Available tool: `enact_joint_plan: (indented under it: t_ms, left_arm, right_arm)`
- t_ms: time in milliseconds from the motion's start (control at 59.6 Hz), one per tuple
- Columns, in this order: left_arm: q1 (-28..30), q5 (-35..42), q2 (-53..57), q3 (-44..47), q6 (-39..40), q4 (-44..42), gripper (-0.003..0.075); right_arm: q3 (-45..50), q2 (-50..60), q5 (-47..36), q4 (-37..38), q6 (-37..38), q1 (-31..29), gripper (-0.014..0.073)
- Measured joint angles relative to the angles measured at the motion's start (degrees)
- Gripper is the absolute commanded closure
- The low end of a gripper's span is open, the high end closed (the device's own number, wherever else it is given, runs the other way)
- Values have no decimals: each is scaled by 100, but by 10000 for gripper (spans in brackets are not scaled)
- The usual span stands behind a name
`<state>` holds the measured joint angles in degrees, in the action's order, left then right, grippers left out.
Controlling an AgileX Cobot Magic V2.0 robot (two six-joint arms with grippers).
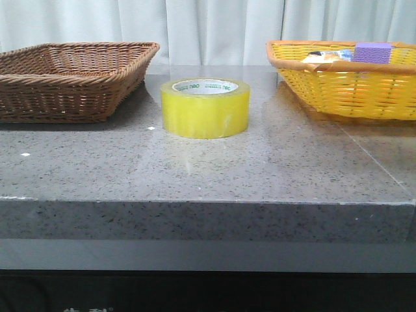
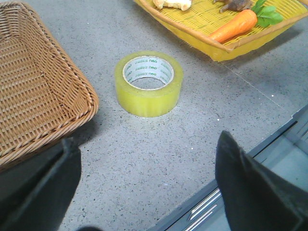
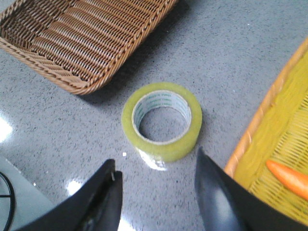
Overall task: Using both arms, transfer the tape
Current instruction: 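Open the right gripper and withdraw it from the tape roll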
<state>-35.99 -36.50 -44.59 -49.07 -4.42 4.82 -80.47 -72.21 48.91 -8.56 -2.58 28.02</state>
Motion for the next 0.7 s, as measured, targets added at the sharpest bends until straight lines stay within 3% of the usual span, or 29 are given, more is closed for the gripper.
enact_joint_plan:
  t_ms: [503, 705]
  left_arm:
    - [0, 0, -254, 0, -10, 0, 155]
    - [0, -100, -784, -254, -399, 0, 155]
  right_arm:
    - [2965, 3131, -902, -27, 0, 0, 210]
    - [3311, 3790, -902, -27, 0, 0, 210]
